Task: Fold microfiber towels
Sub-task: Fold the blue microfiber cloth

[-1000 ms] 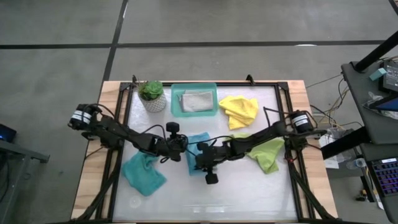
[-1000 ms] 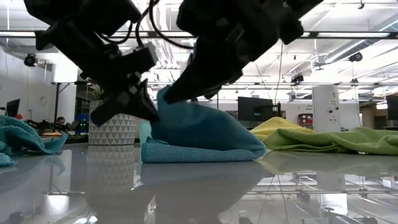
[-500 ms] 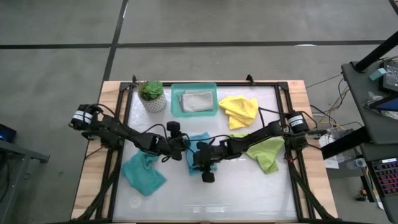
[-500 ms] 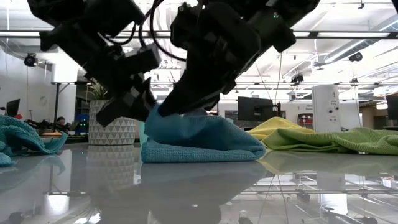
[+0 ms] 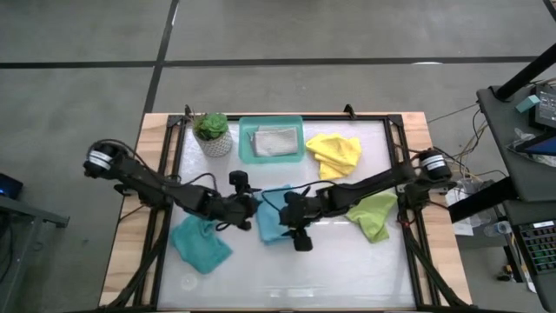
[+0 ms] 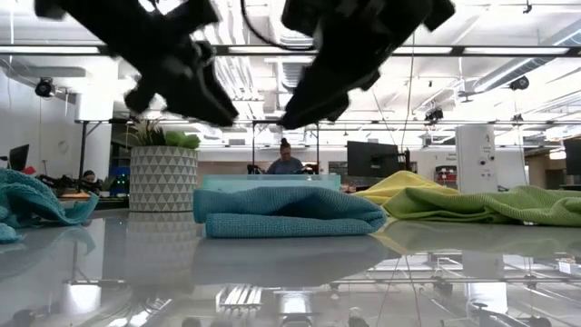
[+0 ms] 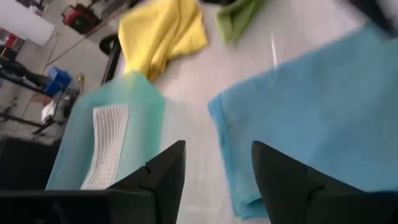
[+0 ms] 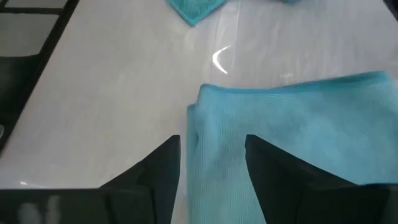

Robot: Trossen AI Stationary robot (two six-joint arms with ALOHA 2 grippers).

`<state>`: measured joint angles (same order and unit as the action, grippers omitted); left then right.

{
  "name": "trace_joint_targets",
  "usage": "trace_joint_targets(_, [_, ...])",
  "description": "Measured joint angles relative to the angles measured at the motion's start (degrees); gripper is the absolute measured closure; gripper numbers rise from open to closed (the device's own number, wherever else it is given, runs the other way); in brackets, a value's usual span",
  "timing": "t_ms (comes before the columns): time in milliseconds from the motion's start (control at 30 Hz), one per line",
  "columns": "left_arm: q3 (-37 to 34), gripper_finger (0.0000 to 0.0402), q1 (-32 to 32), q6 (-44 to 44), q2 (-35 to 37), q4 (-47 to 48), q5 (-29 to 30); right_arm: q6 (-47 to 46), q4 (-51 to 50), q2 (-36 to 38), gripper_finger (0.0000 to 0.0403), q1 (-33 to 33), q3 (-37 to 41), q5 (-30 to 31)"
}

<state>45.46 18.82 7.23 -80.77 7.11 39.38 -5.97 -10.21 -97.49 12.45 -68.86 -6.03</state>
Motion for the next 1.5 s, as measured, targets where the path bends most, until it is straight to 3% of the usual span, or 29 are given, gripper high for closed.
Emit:
trace_joint_targets(267, [0.96, 0.0236, 7.39, -13.55, 2.57, -3.59, -3.07, -2.61, -1.25, 6.90, 0.0253, 3.25, 7.74, 0.56])
trace_joint_targets(467, [2.09, 0.0272, 14.40, -17.75, -6.05, -15.84, -3.32, -3.46, 1.76, 8.18, 0.0261, 6.30, 14.18, 6.57])
trace_joint_targets(567, [5.39, 0.0296, 16.14, -20.30, -12.12, -17.65, -3.28, -3.47, 5.45, 7.81, 0.0262, 7.38, 16.33, 8.88])
trace_joint_targets(867, [16.51, 0.0366, 16.82, -28.42, -28.23, -12.71, -3.06, -3.16, 16.55, 6.90, 0.0264, 8.45, 20.60, 12.55])
trace_joint_targets(1033, [19.12, 0.0398, 16.82, -38.20, -29.45, -3.96, -2.81, -2.17, 22.56, 2.89, 0.0264, 8.43, 21.44, 14.07])
trace_joint_targets(1133, [18.08, 0.0399, 16.82, -41.65, -30.54, -3.54, -2.59, -2.37, 23.37, 0.90, 0.0264, 8.45, 21.44, 17.65])
trace_joint_targets(1333, [17.27, 0.0399, 16.70, -44.92, -32.48, -3.62, -0.96, -3.53, 23.27, -0.60, 0.0265, 8.41, 21.42, 18.13])
trace_joint_targets(1500, [16.98, 0.0399, 16.67, -45.89, -32.66, -3.72, -0.37, -4.62, 22.10, -0.61, 0.0308, 8.41, 21.40, 18.13])
